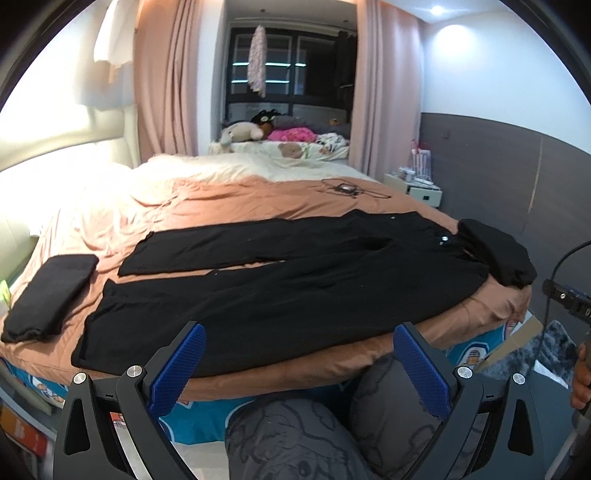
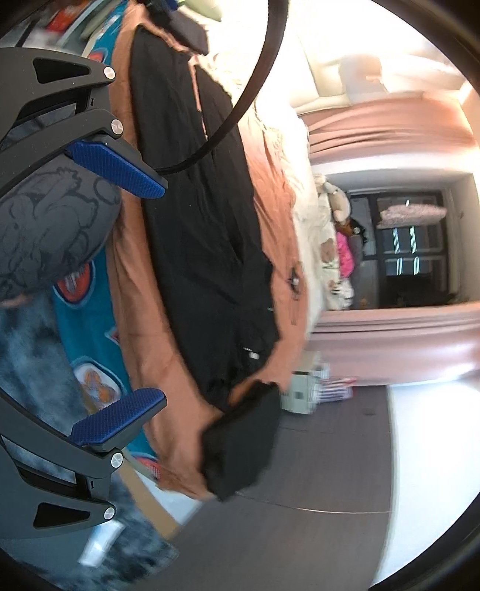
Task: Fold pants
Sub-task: 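Move both tools toward the trouser leg hems at the bed edge, then grasp one trouser hem with the left gripper while the right gripper grasps the other hem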
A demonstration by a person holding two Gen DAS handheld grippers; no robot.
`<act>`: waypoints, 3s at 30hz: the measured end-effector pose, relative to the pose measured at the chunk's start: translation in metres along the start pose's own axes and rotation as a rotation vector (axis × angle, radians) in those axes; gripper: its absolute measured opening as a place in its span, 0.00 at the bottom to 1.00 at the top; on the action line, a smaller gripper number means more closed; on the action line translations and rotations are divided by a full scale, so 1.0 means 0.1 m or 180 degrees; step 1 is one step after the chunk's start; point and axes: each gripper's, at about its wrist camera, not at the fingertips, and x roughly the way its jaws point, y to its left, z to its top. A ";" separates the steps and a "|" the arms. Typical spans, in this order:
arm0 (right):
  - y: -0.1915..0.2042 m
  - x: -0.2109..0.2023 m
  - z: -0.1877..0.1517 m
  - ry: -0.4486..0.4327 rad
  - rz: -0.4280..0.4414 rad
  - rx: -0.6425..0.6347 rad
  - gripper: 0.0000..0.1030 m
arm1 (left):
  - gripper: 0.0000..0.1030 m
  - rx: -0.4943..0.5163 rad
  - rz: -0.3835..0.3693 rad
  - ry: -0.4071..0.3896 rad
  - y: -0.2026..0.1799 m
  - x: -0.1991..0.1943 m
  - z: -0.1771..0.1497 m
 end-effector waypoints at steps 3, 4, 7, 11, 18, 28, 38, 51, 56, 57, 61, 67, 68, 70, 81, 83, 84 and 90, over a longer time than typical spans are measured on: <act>-0.17 0.18 0.10 0.0026 -0.0082 0.0080 1.00 | 1.00 -0.0051 0.0049 0.0032 0.09 0.13 0.00; -0.19 0.22 0.14 0.0038 -0.0115 0.0076 1.00 | 1.00 -0.0062 0.0070 0.0045 0.12 0.17 0.00; -0.32 0.42 0.21 0.0071 -0.0219 0.0083 1.00 | 0.99 -0.0122 0.0158 0.0121 0.24 0.32 -0.01; -0.40 0.65 0.27 0.0175 -0.0215 0.0266 1.00 | 0.97 -0.0194 0.0268 0.0187 0.41 0.46 -0.03; -0.46 0.90 0.44 0.0315 -0.0258 0.0439 0.95 | 0.96 -0.0337 0.0517 0.0257 0.75 0.60 -0.07; -0.58 1.42 0.65 0.0440 -0.0166 0.0613 0.95 | 0.92 -0.0913 0.0933 0.0413 1.40 0.67 -0.25; -0.69 2.03 0.73 0.0611 -0.0128 0.0635 0.95 | 0.87 -0.1509 0.1185 0.0453 1.99 0.62 -0.54; -0.97 2.40 0.77 0.0869 -0.0182 0.0753 0.77 | 0.58 -0.2338 0.0964 0.0583 2.63 0.88 -0.81; -1.08 2.41 0.74 0.0934 -0.0173 0.0831 0.77 | 0.55 -0.2532 0.1001 0.0651 2.75 0.95 -0.89; -1.10 2.42 0.74 0.0954 -0.0174 0.0847 0.77 | 0.55 -0.2553 0.1000 0.0641 2.75 0.94 -0.90; -1.15 2.41 0.74 0.0989 -0.0138 0.0873 0.77 | 0.55 -0.2576 0.1029 0.0665 2.78 0.89 -0.96; -1.19 2.40 0.73 0.0944 -0.0143 0.0740 0.77 | 0.36 -0.2639 0.1054 0.0580 2.94 0.88 -1.00; -1.19 2.44 0.75 0.0937 -0.0151 0.0731 0.75 | 0.30 -0.2679 0.1047 0.0534 2.99 0.87 -1.00; -1.20 2.46 0.76 0.0909 -0.0149 0.0759 0.71 | 0.23 -0.2727 0.1050 0.0496 3.05 0.86 -1.00; -1.61 2.33 0.77 0.0861 0.0025 0.1184 0.39 | 0.08 -0.2792 0.0880 0.0285 3.13 0.73 -0.93; -1.64 2.33 0.76 0.0870 0.0057 0.1194 0.39 | 0.08 -0.2783 0.0880 0.0283 3.14 0.75 -0.88; -1.65 2.35 0.77 0.0893 0.0078 0.1193 0.39 | 0.08 -0.2797 0.0882 0.0256 3.14 0.74 -0.86; -1.79 2.54 0.89 0.0907 0.0156 0.1385 0.39 | 0.05 -0.2762 0.0981 0.0221 3.09 0.72 -0.67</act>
